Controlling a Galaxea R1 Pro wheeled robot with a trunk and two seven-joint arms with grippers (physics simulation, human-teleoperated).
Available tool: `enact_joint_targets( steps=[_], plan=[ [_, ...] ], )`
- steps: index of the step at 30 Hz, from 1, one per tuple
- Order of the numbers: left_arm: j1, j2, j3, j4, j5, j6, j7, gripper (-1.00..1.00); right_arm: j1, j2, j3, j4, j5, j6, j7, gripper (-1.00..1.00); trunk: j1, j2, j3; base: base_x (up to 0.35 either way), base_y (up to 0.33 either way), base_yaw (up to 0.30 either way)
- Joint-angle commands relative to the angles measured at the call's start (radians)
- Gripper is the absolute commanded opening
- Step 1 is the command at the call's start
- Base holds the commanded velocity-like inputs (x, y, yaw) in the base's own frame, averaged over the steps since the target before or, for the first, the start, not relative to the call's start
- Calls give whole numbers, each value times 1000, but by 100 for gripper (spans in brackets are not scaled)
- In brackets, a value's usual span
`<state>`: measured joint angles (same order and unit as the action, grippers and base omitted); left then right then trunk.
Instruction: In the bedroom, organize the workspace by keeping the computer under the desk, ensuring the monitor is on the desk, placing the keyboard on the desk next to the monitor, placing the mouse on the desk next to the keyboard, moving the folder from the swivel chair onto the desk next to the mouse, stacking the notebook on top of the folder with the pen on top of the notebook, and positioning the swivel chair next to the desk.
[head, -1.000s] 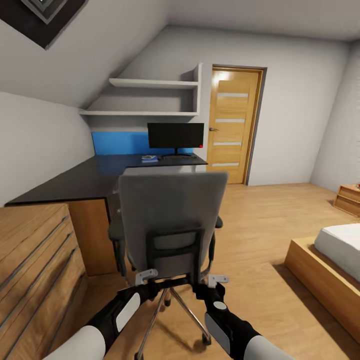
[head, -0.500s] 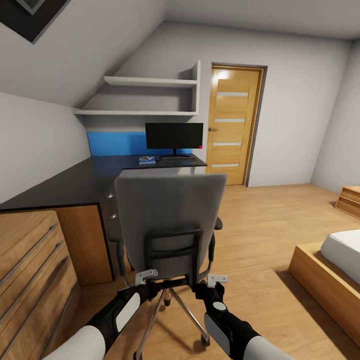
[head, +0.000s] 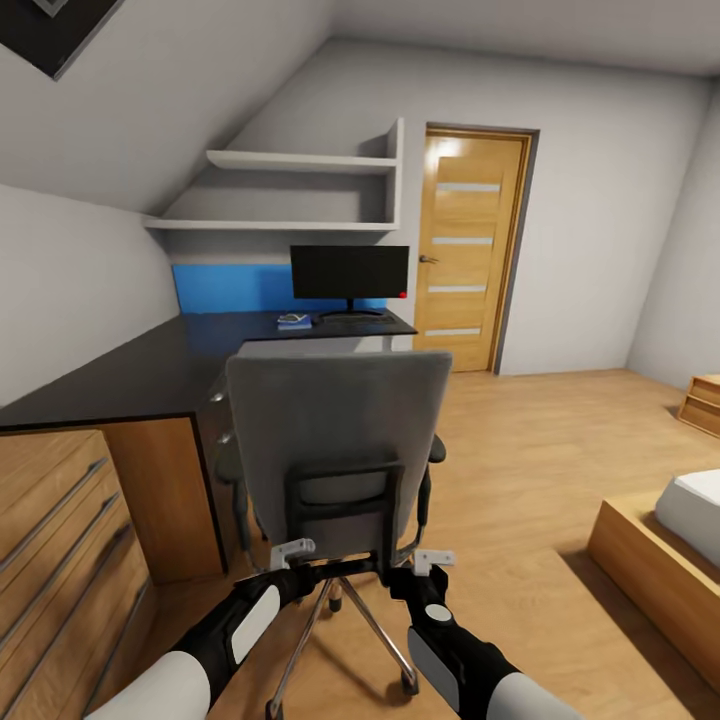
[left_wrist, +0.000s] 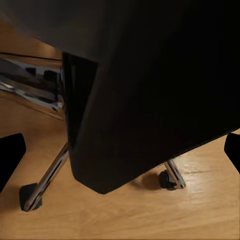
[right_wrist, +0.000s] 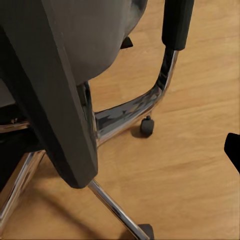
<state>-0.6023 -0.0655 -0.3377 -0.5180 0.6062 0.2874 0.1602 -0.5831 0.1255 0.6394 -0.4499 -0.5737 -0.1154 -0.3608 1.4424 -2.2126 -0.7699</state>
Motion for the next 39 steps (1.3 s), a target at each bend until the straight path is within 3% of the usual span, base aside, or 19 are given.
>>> enact_joint_targets(
  steps=[1,11,39],
  plan=[
    [-1,1,-6,-2,9,3,9,100,-1,0,8,0,-10,-6,-5,100,0,0,-1,288,80,0],
    [-1,1,-6,-2,8,3,11,100,6,32,11,3,-11,10,35,100,0,0,-1,69,19,0],
    [-1,2,-6,1,9,9,12,100,6,36,11,4,-7,6,54,100,0,0,-1,298,0,0]
  ],
)
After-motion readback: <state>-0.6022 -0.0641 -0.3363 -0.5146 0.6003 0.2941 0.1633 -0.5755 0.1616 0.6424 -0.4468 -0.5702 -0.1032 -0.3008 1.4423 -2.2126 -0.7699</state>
